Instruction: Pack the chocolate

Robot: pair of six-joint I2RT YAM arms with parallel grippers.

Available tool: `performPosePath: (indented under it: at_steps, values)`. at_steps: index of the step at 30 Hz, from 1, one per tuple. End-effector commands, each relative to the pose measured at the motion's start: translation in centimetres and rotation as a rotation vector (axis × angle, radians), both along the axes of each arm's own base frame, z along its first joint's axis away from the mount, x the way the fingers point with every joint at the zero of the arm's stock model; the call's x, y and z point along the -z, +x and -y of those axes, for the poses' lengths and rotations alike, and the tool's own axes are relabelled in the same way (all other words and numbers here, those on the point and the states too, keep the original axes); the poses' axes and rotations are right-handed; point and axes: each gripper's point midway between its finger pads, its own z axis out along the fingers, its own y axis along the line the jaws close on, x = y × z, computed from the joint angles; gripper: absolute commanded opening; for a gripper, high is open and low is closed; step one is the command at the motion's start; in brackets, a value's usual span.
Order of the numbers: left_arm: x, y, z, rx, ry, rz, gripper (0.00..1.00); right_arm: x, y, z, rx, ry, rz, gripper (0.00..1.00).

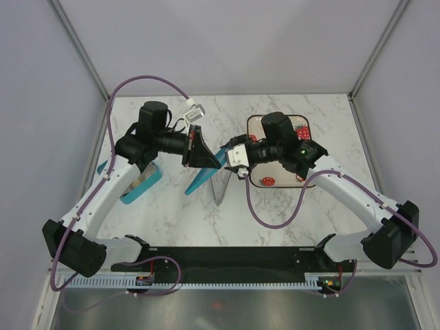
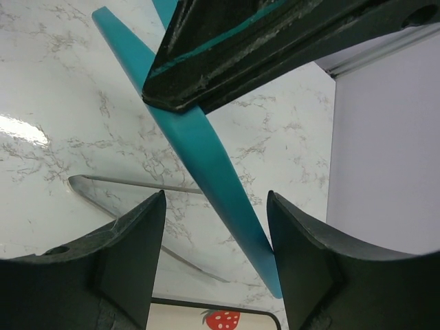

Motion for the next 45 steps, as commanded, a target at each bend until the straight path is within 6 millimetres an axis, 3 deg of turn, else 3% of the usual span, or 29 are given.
performPosePath:
  at_steps: [1,6,8,10,13,18,19,21,22,24,25,27,28,30,31,32,33,34,36,37,39,40,45]
  values:
    - [-1.8,-0.1,0.1,0.059,-0.036,0.125,0.02,-0.4,-1.2,-1.0,-0.09,0.024,-0.011,0.68]
    - [-1.7,0.8,-0.1,0.036,-0.01,0.164,0.02,0.8,-0.9,-1.6,-0.093,-0.005,-0.067,0.61]
    - [-2.0,1.3,-0.1,0.017,-0.006,0.178,0.02,1.2,-0.8,-1.8,-0.087,-0.012,-0.088,0.49]
    - [-2.3,2.2,-0.2,-0.021,0.007,0.193,0.02,1.3,-0.7,-1.8,-0.072,-0.012,-0.118,0.28]
    - [-3.1,4.8,-0.6,-0.147,0.044,0.209,0.06,1.5,-0.7,-2.0,-0.052,-0.013,-0.166,0.17]
    - [-6.4,10.2,-2.8,-0.483,0.064,0.207,0.27,0.7,-1.6,-2.3,-0.056,0.024,-0.25,0.08]
    - [-7.0,11.1,-3.6,-0.539,0.06,0.204,0.46,0.4,-1.6,-2.5,-0.036,0.044,-0.297,0.02]
    - [-8.7,12.3,-4.7,-0.643,0.045,0.204,0.59,-0.7,-1.2,-2.9,-0.006,0.093,-0.323,0.0]
    - [-9.1,12.8,-5.4,-0.678,0.041,0.201,0.75,-0.5,-1.5,-2.9,0.028,0.102,-0.402,0.0]
    - [-10.0,13.7,-7.0,-0.776,0.043,0.202,0.84,-1.5,-0.7,-3.1,0.097,0.157,-0.433,0.0]
    - [-10.2,14.1,-7.7,-0.824,0.049,0.202,0.99,-1.4,-0.4,-3.0,0.137,0.167,-0.468,0.0]
    - [-9.7,15.1,-10.0,-0.954,0.077,0.171,1.0,-1.8,0.3,-2.9,0.212,0.202,-0.505,0.0]
    - [-9.4,15.3,-11.5,-1.015,0.086,0.155,1.0,-0.9,0.4,-2.7,0.242,0.206,-0.532,0.0]
    - [-8.2,16.2,-14.9,-1.162,0.143,0.128,1.0,-1.9,0.6,-2.5,0.288,0.273,-0.557,0.0]
    - [-7.3,16.4,-16.2,-1.215,0.175,0.107,1.0,-1.0,0.7,-2.2,0.32,0.279,-0.584,0.0]
    - [-6.5,16.8,-17.9,-1.29,0.217,0.09,1.0,-1.6,0.6,-1.9,0.344,0.312,-0.591,0.0]
    - [-5.5,16.8,-19.2,-1.33,0.259,0.057,1.0,-2.4,1.4,-1.7,0.4,0.374,-0.611,0.0]
    - [-3.8,16.7,-21.5,-1.398,0.31,-0.009,0.99,-1.9,1.5,-1.3,0.436,0.387,-0.635,0.0]
    - [-1.9,16.6,-23.2,-1.43,0.35,-0.057,0.94,-2.7,2.0,-0.6,0.513,0.454,-0.667,0.0]
    - [0.2,16.5,-25.4,-1.48,0.389,-0.106,0.89,-2.3,2.3,-0.2,0.56,0.467,-0.697,0.0]
    - [2.2,16.2,-26.3,-1.491,0.427,-0.142,0.85,-2.9,2.1,0.5,0.606,0.504,-0.737,0.0]
    - [4.2,15.9,-26.4,-1.48,0.464,-0.174,0.81,-2.7,2.5,1.0,0.654,0.526,-0.743,0.0]
    - [10.5,15.1,-25.2,-1.399,0.522,-0.318,0.61,-4.4,2.0,3.1,0.721,0.613,-0.741,0.0]
